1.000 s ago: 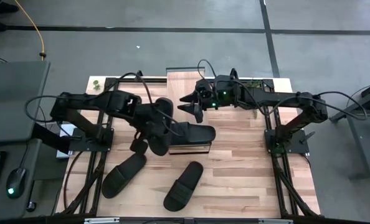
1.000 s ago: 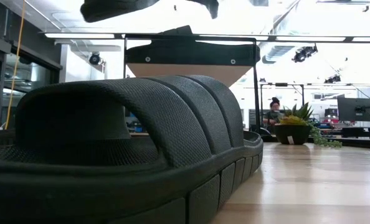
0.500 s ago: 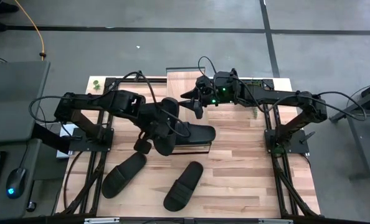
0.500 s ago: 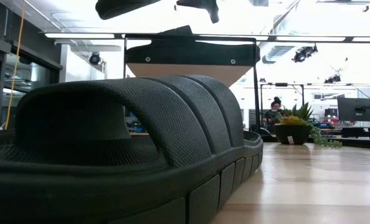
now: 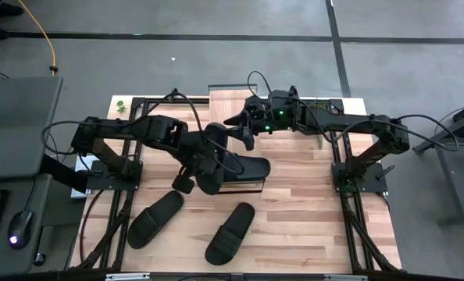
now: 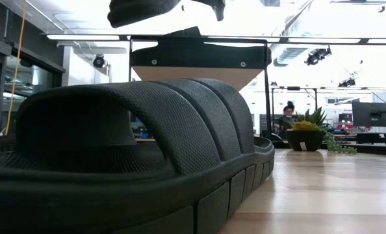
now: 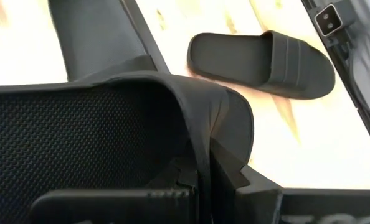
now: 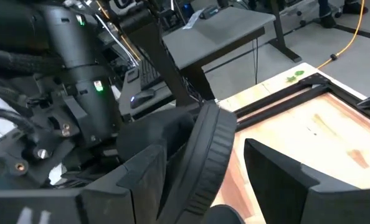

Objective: Pick and place slides into the shelf
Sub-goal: Put the top left slipper on the shelf

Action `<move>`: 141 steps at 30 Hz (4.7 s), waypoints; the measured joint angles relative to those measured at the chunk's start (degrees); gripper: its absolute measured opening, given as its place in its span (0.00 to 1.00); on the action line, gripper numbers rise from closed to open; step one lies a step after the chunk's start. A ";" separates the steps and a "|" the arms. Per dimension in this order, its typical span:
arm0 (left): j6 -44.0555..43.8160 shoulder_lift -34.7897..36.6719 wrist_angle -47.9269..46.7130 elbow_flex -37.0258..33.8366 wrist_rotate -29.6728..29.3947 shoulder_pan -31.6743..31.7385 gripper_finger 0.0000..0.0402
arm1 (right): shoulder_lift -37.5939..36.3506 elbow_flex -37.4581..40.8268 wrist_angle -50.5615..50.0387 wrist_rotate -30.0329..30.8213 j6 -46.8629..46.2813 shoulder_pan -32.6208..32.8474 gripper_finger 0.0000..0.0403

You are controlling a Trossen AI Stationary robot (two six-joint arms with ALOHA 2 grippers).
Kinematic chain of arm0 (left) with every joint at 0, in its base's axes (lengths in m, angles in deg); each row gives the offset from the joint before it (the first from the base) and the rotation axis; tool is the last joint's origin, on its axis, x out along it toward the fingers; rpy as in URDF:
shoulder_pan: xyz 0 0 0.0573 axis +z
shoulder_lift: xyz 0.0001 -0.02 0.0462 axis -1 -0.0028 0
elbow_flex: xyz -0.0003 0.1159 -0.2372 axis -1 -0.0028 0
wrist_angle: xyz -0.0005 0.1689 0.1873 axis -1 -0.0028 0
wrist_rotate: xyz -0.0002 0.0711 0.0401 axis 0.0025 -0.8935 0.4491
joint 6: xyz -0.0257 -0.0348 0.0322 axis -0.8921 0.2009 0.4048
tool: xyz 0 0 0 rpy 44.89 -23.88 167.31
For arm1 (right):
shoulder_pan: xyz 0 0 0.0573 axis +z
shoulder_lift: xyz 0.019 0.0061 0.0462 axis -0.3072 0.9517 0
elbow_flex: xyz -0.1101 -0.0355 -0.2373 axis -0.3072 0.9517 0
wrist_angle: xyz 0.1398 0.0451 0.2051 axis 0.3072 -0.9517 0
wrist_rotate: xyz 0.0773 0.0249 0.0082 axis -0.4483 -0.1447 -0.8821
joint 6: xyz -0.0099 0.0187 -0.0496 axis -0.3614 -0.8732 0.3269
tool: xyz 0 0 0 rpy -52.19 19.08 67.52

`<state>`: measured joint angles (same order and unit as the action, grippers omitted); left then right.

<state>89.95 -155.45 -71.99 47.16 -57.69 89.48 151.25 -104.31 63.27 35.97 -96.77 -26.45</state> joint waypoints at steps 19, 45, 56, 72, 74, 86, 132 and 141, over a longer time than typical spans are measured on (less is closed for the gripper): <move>0.64 0.11 -0.54 0.02 -0.10 0.02 0.01 | 4.38 -0.20 2.57 -1.73 0.13 0.20 0.49; -1.02 0.09 -2.92 3.91 2.97 -0.07 0.01 | 4.27 -0.55 3.50 -6.12 3.08 -0.56 0.54; -0.88 0.09 -2.26 3.91 2.92 -0.01 0.01 | 4.27 -0.52 4.73 -5.50 2.60 -2.42 0.64; -0.29 0.09 -1.24 3.89 3.36 -0.04 0.01 | 4.27 -0.48 7.42 -6.91 1.07 -3.10 0.64; -0.28 0.09 -1.26 3.89 3.37 -0.04 0.01 | 4.27 -0.48 6.85 -6.91 1.07 -3.13 0.64; -0.27 0.09 -1.45 3.89 4.19 -0.02 0.01 | 4.29 -0.46 6.16 -8.59 0.78 -5.14 0.64; -2.33 0.09 -4.39 3.82 -3.54 -0.05 0.02 | 5.84 -0.46 9.00 -7.03 4.34 -2.30 0.06; -5.24 0.09 -7.12 3.85 -4.98 0.00 0.15 | 5.89 -0.46 8.62 -5.38 5.23 -3.56 0.06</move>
<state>84.71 -155.36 -79.12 51.00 -62.67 89.48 157.14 -104.77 71.89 30.59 -91.54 -30.01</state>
